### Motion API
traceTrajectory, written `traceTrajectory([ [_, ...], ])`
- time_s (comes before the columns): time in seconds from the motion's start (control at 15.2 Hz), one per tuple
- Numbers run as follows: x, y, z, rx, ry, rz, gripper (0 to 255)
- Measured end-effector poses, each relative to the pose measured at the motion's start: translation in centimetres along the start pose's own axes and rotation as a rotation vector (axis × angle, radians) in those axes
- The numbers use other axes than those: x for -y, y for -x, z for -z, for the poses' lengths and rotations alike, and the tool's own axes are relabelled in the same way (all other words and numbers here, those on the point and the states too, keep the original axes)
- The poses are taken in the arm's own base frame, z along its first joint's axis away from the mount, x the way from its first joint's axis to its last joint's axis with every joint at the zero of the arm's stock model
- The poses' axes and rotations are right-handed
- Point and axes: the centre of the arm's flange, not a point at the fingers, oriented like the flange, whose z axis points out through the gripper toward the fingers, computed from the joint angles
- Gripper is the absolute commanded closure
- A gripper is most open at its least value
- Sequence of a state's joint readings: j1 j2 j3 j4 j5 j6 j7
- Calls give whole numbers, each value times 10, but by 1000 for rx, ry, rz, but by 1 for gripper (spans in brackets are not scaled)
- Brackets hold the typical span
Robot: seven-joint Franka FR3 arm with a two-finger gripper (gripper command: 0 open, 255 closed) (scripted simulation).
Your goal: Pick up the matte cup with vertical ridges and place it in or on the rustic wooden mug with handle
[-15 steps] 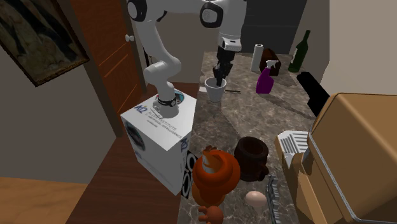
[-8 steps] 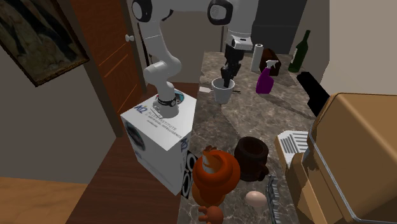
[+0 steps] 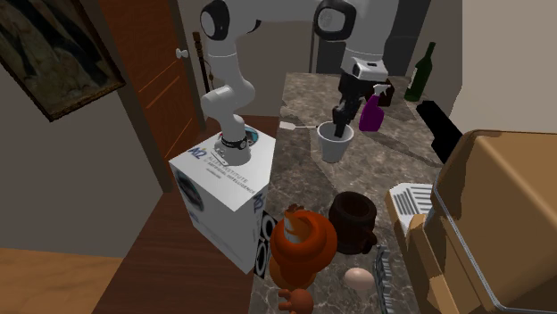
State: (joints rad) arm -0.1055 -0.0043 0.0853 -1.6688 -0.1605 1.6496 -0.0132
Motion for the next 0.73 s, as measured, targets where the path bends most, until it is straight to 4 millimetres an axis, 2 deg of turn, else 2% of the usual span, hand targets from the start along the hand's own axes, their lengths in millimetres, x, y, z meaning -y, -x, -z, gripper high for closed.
traceTrajectory([
  [0.59, -45, -111, 7, -2, 1, 0, 255],
  [0.73, -52, -127, 4, 0, 1, 0, 255],
])
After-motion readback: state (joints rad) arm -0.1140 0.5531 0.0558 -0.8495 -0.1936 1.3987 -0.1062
